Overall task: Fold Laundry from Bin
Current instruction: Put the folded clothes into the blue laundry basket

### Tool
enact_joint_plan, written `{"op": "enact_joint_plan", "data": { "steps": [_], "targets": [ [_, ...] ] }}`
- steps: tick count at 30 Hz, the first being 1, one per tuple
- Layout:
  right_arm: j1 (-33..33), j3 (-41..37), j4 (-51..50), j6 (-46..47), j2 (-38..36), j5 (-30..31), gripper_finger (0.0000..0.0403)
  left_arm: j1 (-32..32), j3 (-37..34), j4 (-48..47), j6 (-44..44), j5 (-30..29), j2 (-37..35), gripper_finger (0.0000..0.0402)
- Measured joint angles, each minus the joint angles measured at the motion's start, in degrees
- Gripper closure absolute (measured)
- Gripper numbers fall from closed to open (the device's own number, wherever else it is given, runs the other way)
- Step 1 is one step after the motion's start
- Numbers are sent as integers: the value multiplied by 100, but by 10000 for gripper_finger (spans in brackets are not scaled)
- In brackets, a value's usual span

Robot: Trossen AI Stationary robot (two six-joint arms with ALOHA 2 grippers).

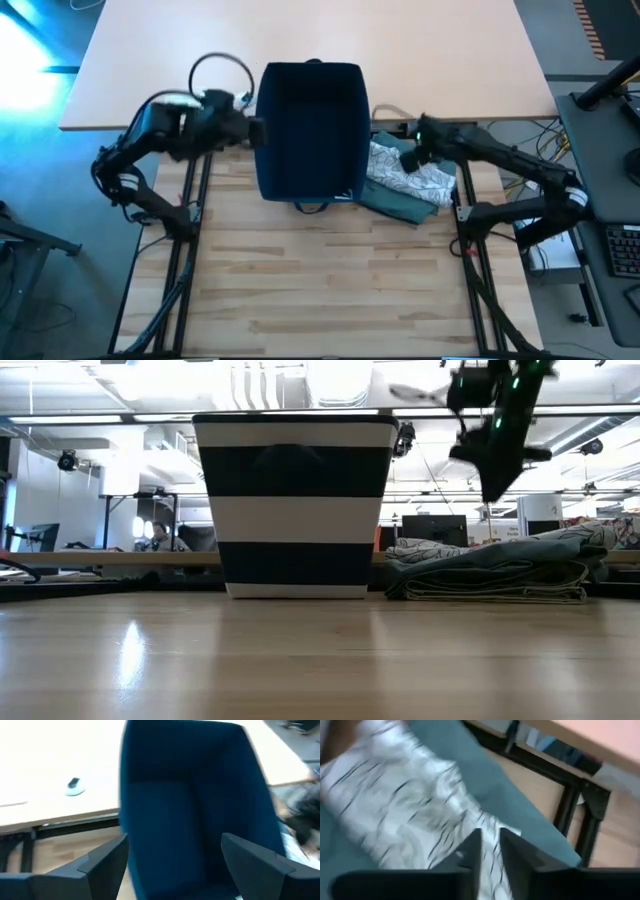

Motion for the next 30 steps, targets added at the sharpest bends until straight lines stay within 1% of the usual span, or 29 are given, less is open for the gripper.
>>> {"op": "enact_joint_plan", "data": {
  "steps": [2, 3, 5, 8, 12, 15, 18, 20, 24, 26, 30],
  "targets": [
    [-689, -179, 444, -53, 121, -266, 369, -467, 45, -34, -95, -240, 3, 102],
    [-970, -261, 640, -27, 183, -325, 382, -666, 49, -37, -167, -334, 2, 102],
    [-1415, -379, 1021, 278, 351, -372, 387, -1035, -8, -45, -340, -478, 2, 102],
    [-1853, -463, 1276, 770, 718, -442, 390, -1439, -166, -58, -522, -562, 18, 102],
    [-1869, -365, 1710, 1402, 1290, -325, 390, -1800, -424, -56, -620, -599, 62, 102],
    [-1867, -322, 1926, 1998, 1746, 115, 390, -1970, -678, -57, -796, -580, 81, 102],
    [-1886, -304, 2359, 2430, 2182, 255, 390, -2119, -949, -41, -970, -525, 83, 102],
    [-1873, -311, 2520, 2660, 2490, 258, 390, -2184, -1107, -83, -1048, -424, 83, 102],
    [-1897, -315, 2710, 3026, 3004, 507, 390, -2213, -1396, -124, -1057, -17, 67, 102],
    [-1907, -315, 2727, 3089, 3225, 407, 390, -2211, -1534, -128, -988, 123, 61, 102],
    [-1763, -416, 2775, 3319, 3453, 98, 390, -2201, -1687, -124, -758, 159, 44, 102]
  ]
}}
